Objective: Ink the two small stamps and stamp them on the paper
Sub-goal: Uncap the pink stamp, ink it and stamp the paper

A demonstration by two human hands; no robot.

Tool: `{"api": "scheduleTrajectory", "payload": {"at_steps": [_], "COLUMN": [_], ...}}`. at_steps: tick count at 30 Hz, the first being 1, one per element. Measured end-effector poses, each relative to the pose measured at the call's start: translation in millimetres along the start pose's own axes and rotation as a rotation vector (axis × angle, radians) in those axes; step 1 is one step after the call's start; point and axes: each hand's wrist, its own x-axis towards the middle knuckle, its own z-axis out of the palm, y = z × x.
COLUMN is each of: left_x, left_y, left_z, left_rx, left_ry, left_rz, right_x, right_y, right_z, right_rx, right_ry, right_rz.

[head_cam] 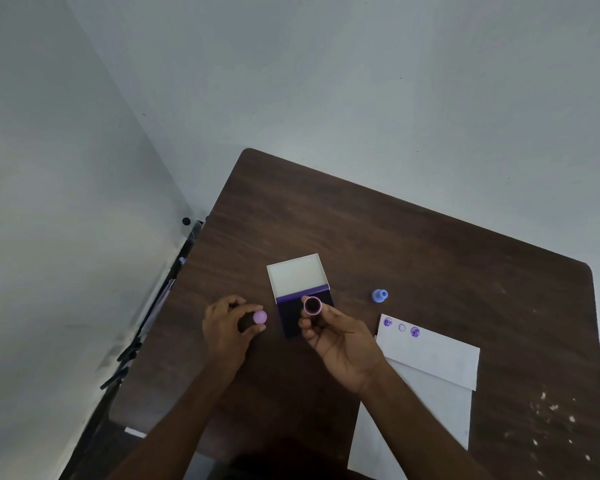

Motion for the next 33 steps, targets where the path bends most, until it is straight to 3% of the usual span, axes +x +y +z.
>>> {"api": "scheduleTrajectory", "payload": {"at_steps": [7,10,15,18,20,26,33], "left_x": [-2.5,-7.0,-17.7,-20.4,-18.9,-10.0,-6.6], "left_y": [15.2,25.3,42.2,51.1,52.9,49.0,49.6], "left_z": [-5.0,-3.5,6.4,14.6,17.2,18.2,16.5], "left_rx": [-0.095,-0.094,0.084,0.194,0.229,0.234,0.235], "left_ry": [0.016,-0.012,-0.107,-0.107,-0.088,-0.101,-0.118], "left_rz": [0.062,0.092,0.284,0.307,0.297,0.249,0.229], "right_x": [2.0,6.5,22.0,35.6,43.1,50.1,60.7], "right_y": [1.4,-0.8,-6.2,-3.2,0.6,22.3,33.8], "right_z": [-4.6,-10.5,-22.5,-28.7,-29.3,-30.2,-38.7], "right_rx": [-0.009,-0.167,-1.052,-1.407,-1.576,-1.566,-1.664], "right_ry": [-0.007,0.064,0.404,0.412,0.346,0.191,0.255], "right_rz": [-0.007,-0.110,-0.395,-0.525,-0.498,-0.369,-0.451]}}
